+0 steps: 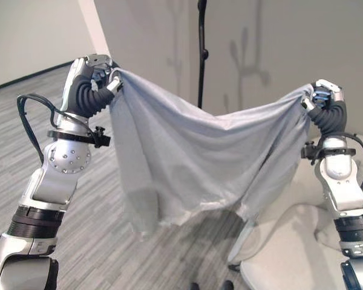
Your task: Hang the clothes on the sofa on the clothes rack.
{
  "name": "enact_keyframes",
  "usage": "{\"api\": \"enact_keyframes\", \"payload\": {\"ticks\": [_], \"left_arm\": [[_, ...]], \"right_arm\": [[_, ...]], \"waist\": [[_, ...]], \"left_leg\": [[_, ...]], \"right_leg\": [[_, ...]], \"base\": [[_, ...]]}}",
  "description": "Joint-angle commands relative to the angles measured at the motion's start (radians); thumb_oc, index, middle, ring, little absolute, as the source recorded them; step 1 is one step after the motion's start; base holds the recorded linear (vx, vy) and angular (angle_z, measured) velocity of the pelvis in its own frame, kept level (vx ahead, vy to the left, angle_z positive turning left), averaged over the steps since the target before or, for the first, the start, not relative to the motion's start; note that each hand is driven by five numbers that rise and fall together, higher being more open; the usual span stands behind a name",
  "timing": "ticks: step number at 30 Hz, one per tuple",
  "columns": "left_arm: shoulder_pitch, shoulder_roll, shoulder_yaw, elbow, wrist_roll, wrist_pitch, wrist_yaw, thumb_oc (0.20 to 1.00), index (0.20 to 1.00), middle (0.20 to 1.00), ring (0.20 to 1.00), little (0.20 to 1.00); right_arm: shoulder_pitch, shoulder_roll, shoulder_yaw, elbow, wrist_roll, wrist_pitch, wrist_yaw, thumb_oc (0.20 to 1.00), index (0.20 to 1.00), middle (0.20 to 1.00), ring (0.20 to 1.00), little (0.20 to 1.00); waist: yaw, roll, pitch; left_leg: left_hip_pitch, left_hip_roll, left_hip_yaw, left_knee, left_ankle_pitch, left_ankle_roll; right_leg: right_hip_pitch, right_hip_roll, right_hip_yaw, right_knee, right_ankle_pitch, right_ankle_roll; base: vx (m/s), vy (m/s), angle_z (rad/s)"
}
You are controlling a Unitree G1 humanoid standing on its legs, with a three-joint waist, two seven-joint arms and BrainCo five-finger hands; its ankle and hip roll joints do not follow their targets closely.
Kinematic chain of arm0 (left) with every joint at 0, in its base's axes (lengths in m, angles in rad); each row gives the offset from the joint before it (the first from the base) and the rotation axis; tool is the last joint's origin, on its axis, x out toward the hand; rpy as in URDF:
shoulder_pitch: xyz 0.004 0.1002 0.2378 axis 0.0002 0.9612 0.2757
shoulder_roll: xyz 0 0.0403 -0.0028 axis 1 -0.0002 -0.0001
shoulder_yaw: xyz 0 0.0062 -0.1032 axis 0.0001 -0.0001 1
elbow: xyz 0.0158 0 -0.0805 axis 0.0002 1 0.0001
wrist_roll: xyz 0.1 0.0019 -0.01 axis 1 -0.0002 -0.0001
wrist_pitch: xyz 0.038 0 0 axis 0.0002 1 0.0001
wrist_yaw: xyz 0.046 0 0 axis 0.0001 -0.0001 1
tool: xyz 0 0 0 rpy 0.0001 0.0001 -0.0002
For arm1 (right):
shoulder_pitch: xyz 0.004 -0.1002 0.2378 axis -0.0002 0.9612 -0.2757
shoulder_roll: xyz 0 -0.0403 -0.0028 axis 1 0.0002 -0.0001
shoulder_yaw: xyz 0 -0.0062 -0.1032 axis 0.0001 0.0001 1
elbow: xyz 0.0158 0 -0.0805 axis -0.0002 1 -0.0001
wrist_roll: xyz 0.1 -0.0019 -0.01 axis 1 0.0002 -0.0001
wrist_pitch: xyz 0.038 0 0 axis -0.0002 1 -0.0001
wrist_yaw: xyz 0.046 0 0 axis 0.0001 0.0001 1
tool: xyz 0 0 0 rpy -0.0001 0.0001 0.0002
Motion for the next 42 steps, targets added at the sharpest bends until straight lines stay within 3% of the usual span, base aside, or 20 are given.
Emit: {"api": "enact_keyframes", "payload": {"ticks": [1, 3, 5, 10, 12, 16, 18, 22, 27, 30, 37, 42], "left_arm": [[-0.014, 0.006, 0.04, 0.001, -0.008, -0.015, 0.027, 0.2, 0.2, 0.2, 0.2, 0.2], [-0.016, 0.008, 0.038, 0.008, -0.01, -0.014, 0.029, 0.2, 0.2, 0.2, 0.2, 0.2], [-0.03, 0.009, 0.032, 0.028, -0.022, -0.014, 0.042, 0.2, 0.2, 0.2, 0.2, 0.2], [-0.056, 0.003, 0.015, 0.041, -0.026, -0.012, 0.054, 0.2, 0.2, 0.2, 0.2, 0.2], [-0.056, 0.013, 0.015, 0.033, -0.032, -0.014, 0.063, 0.2, 0.2, 0.2, 0.2, 0.2], [-0.033, 0.027, 0.038, 0.016, -0.037, -0.013, 0.057, 0.2, 0.2, 0.2, 0.2, 0.2], [-0.034, 0.033, 0.04, 0.007, -0.03, -0.012, 0.05, 0.2, 0.2, 0.2, 0.2, 0.2], [-0.047, 0.04, 0.023, 0.004, -0.027, -0.008, 0.037, 0.2, 0.2, 0.2, 0.2, 0.2], [-0.055, 0.073, 0.004, 0.004, -0.019, -0.002, 0.023, 0.2, 0.2, 0.2, 0.2, 0.2], [-0.02, 0.082, 0.03, -0.015, -0.013, 0.002, 0.015, 0.2, 0.2, 0.2, 0.2, 0.2], [-0.007, 0.073, 0.044, -0.054, 0.001, -0.001, -0.007, 0.2, 0.2, 0.2, 0.2, 0.2], [-0.034, 0.057, 0.028, -0.048, 0.013, -0.008, -0.002, 0.2, 0.2, 0.2, 0.2, 0.2]], "right_arm": [[-0.113, -0.054, 0.006, -0.028, 0.061, -0.053, -0.011, 0.2, 0.2, 0.2, 0.2, 0.2], [-0.119, -0.059, 0.011, -0.021, 0.061, -0.054, -0.013, 0.2, 0.2, 0.2, 0.2, 0.2], [-0.136, -0.071, 0.02, -0.001, 0.063, -0.057, -0.027, 0.2, 0.2, 0.2, 0.2, 0.2], [-0.155, -0.076, 0.026, 0.009, 0.053, -0.059, -0.048, 0.2, 0.2, 0.2, 0.2, 0.2], [-0.17, -0.083, 0.026, 0.024, 0.032, -0.057, -0.071, 0.2, 0.2, 0.2, 0.2, 0.2], [-0.156, -0.065, 0.014, 0.029, 0.019, -0.055, -0.08, 0.2, 0.2, 0.2, 0.2, 0.2], [-0.143, -0.059, 0.001, 0.021, 0.002, -0.053, -0.085, 0.2, 0.2, 0.2, 0.2, 0.2], [-0.096, -0.026, -0.027, -0.004, -0.023, -0.041, -0.087, 0.2, 0.2, 0.2, 0.2, 0.2], [-0.062, 0.011, -0.052, -0.043, -0.059, -0.021, -0.084, 0.2, 0.2, 0.2, 0.2, 0.2], [-0.056, 0.022, -0.061, -0.052, -0.068, -0.01, -0.078, 0.2, 0.2, 0.2, 0.2, 0.2], [-0.05, 0.027, -0.065, -0.048, -0.048, -0.016, -0.06, 0.2, 0.2, 0.2, 0.2, 0.2], [-0.066, 0.021, -0.066, -0.056, -0.048, -0.022, -0.061, 0.2, 0.2, 0.2, 0.2, 0.2]], "waist": [[0.01, 0.004, -0.034], [0.01, 0.002, -0.036], [0.026, -0.001, -0.024], [0.043, 0.008, -0.011], [0.069, 0.017, -0.004], [0.088, 0.022, -0.007], [0.101, 0.021, -0.022], [0.104, 0.003, -0.057], [0.093, -0.014, -0.093], [0.086, -0.013, -0.093], [0.064, 0.009, -0.078], [0.03, 0.037, -0.045]], "left_leg": [[-0.156, 0.121, 0.007, 0.032, 0.025, -0.074], [-0.177, 0.122, 0.015, 0.005, 0.029, -0.073], [-0.291, 0.105, 0.052, -0.107, 0.057, -0.08], [-0.366, 0.095, 0.051, -0.146, 0.07, -0.092], [-0.421, 0.128, 0.004, -0.147, 0.09, -0.132], [-0.409, 0.16, 0.003, -0.147, 0.088, -0.133], [-0.37, 0.181, -0.002, -0.147, 0.122, -0.138], [-0.291, 0.165, 0.031, -0.126, 0.156, -0.109], [-0.213, 0.091, 0.052, -0.067, 0.122, -0.05], [-0.17, 0.061, 0.057, -0.046, 0.084, -0.021], [-0.106, 0.07, 0.022, -0.061, 0.04, -0.007], [-0.044, 0.081, 0.009, -0.088, 0.019, -0.013]], "right_leg": [[-0.017, -0.032, -0.018, 0.016, -0.059, 0.123], [-0.022, -0.033, -0.017, 0.016, -0.062, 0.126], [-0.011, -0.028, -0.014, 0.016, -0.092, 0.126], [0.001, -0.019, -0.011, 0.016, -0.107, 0.12], [0.03, -0.01, 0.003, 0.016, -0.128, 0.122], [0.079, -0.015, 0.024, 0.016, -0.154, 0.126], [0.093, -0.029, 0.027, 0.016, -0.161, 0.133], [0.13, -0.107, 0.017, 0.038, -0.144, 0.16], [0.112, -0.218, 0.021, 0.186, -0.088, 0.181], [0.087, -0.262, 0.01, 0.262, -0.025, 0.167], [-0.034, -0.212, 0.009, 0.175, -0.045, 0.151], [-0.135, -0.197, 0.051, 0.042, 0.012, 0.181]], "base": [[0.03, 0.048, 0.08], [0.04, 0.046, 0.07], [0.12, 0.102, 0.12], [0.11, 0.086, 0.17], [0.26, 0.202, 0.05], [0.24, 0.241, -0.31], [0.24, 0.314, -0.4], [0.31, 0.415, -0.04], [0.29, 0.47, -0.01], [0.24, 0.405, -0.09], [0.16, 0.115, -0.02], [0.15, -0.004, 0.4]]}}
